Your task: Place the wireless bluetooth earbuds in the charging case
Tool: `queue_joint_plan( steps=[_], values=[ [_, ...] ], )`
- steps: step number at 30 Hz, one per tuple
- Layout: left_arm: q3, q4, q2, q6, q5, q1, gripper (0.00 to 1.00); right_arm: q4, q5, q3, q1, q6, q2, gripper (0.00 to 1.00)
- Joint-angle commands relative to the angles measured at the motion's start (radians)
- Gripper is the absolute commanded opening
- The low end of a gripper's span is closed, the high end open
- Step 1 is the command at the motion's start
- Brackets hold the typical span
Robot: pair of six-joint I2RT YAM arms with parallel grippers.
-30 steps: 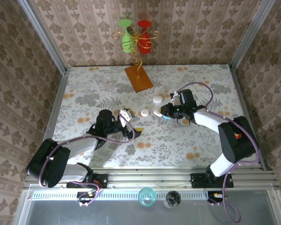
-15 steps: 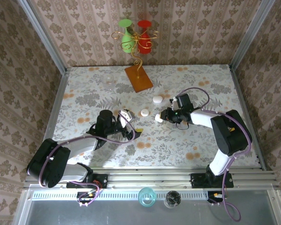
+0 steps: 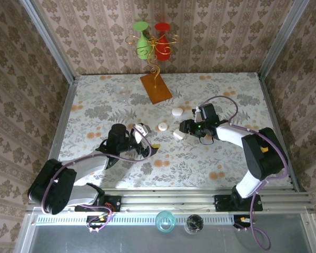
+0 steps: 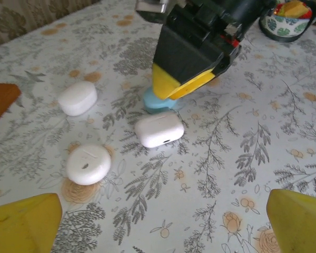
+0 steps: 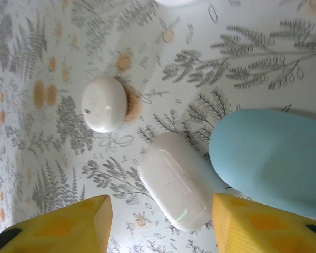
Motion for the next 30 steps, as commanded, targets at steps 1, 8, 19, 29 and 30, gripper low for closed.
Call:
queue_joint_plan(
  steps=[1,8,19,29,30],
  values=[
    [0.032,-0.064,-0.082,0.019,-0.098,0.016,1.0,-0.069,0.106,0.026,-0.005,-0.089,-0.116,0.58],
    [0.024,-0.099,-0.201,0.039,-0.342,0.112,1.0,-0.041,0.405,-0.019,-0.024,-0.329,-0.322,0.89],
    [-0.051,-0.057,-0.196,0.027,-0.54,0.302,1.0,0.365,0.74,-0.286,-0.158,-0.542,-0.354,1.0],
    [-0.117,0.286,0.056,-0.091,-0.464,0.492,1.0,0.803,0.579,-0.439,-0.29,-0.504,-0.143,1.0],
    [-0.086,0.216,0.057,-0.091,-0.463,0.494,1.0,0.832,0.572,-0.449,-0.292,-0.502,-0.126,1.0]
  ],
)
